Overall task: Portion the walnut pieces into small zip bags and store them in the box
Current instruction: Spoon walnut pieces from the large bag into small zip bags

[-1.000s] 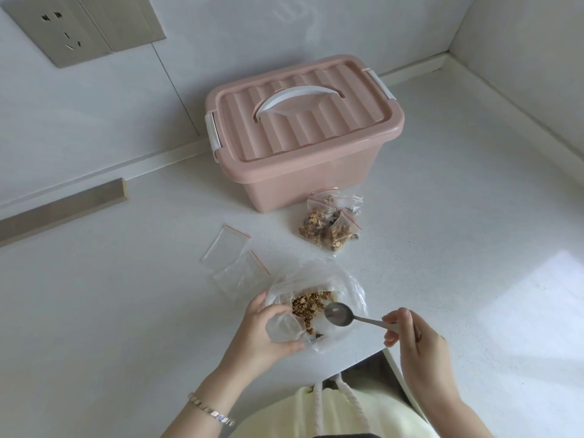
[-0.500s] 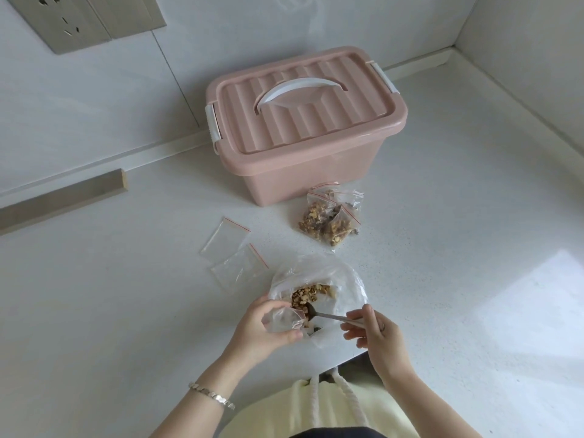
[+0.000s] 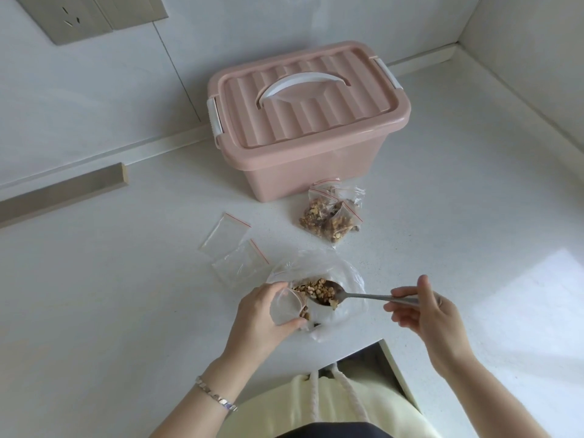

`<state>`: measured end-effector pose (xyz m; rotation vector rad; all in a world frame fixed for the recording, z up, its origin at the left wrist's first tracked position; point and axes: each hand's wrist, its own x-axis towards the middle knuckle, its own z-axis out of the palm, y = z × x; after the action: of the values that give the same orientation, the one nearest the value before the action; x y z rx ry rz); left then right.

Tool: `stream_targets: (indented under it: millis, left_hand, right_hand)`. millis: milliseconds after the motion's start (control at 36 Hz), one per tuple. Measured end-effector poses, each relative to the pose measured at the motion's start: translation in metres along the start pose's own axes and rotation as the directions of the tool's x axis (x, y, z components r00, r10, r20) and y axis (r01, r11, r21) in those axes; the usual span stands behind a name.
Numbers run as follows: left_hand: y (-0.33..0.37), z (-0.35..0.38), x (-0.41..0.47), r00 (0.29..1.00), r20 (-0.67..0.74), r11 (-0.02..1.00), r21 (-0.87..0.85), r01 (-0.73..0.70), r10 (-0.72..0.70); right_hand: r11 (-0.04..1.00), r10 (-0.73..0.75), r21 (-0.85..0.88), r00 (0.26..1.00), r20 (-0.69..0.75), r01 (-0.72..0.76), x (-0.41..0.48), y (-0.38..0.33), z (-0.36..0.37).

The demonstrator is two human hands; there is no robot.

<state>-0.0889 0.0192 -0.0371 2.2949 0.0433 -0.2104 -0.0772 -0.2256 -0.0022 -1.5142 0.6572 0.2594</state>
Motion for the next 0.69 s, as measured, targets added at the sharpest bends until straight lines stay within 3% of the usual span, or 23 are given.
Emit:
stream_targets:
  millis: [417, 528, 694]
  left_hand:
    - [0.013, 0.006, 0.01, 0.988, 0.154, 1.0, 0.001, -0.016, 0.015]
    - [0.014, 0.011, 0.01, 0.988, 0.154, 1.0, -0.022, 0.016, -0.013]
    - [0.014, 0.013, 0.008, 0.991, 0.102, 0.989, -0.104, 0.1, -0.09]
  right_hand:
    - [0.915, -0.159, -0.343, 0.972, 0.173, 0.211, -0.004, -0.056, 0.035]
    - [0.822, -0.204, -0.48, 0.945, 0.257, 0.308, -0.008, -0.06, 0.05]
    - [0.593, -0.357, -0.604, 0.846, 0.396, 0.533, -0.018, -0.065, 0.058]
